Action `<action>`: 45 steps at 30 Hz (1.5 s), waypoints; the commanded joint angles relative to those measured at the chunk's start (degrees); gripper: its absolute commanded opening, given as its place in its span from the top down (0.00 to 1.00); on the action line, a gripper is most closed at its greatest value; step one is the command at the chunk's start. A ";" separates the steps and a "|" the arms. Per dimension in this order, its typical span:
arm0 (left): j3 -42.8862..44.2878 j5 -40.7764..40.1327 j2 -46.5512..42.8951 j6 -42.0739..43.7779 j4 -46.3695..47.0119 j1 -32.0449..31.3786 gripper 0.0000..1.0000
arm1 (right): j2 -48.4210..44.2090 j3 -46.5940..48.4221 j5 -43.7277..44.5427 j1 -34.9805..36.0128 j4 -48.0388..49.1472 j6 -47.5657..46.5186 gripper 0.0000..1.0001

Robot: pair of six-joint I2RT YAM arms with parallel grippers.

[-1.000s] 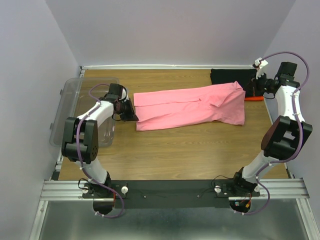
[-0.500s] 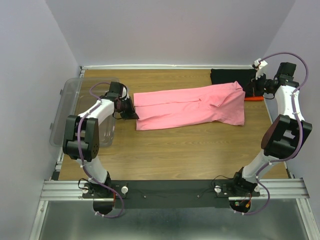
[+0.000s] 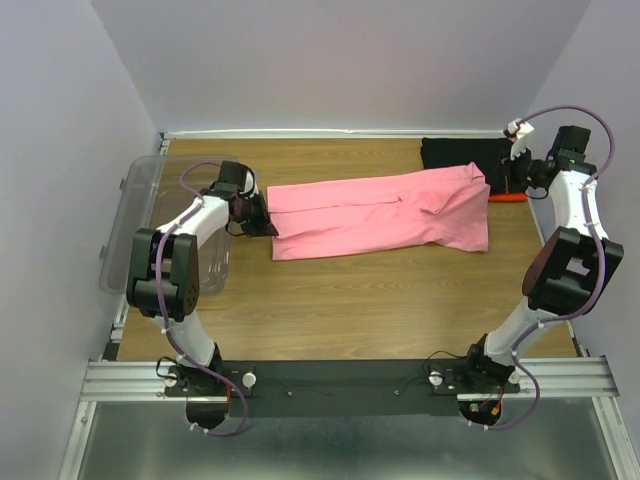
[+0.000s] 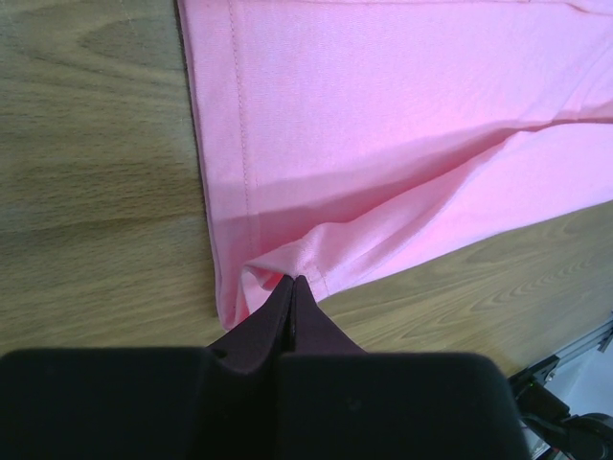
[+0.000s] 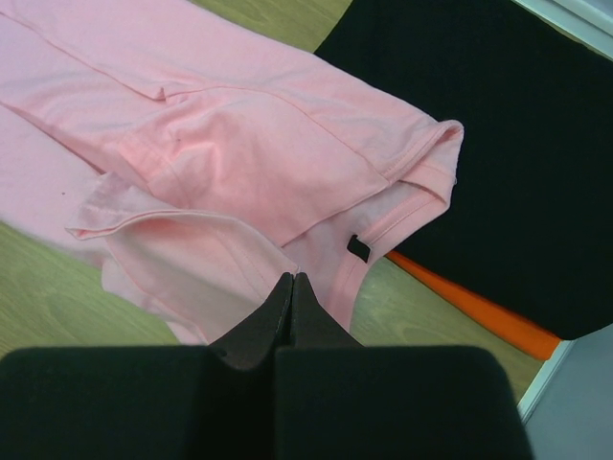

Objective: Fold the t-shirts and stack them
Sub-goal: Fold the tshirt

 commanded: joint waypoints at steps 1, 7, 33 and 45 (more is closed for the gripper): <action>1.99 -0.86 1.29 0.90 -1.18 0.34 1.00 | 1.19 0.32 0.96 -0.52 1.16 0.74 1.00; 2.60 -0.94 1.73 0.90 -1.36 0.34 1.00 | 1.27 0.41 1.22 -0.52 1.16 0.74 0.99; 2.08 -2.44 0.50 0.73 -1.71 0.69 1.00 | 4.35 3.48 0.43 -0.52 1.24 1.70 0.99; 1.29 -2.53 -1.35 0.73 -1.28 1.13 0.63 | 5.76 5.07 -0.35 -0.44 1.24 2.23 0.99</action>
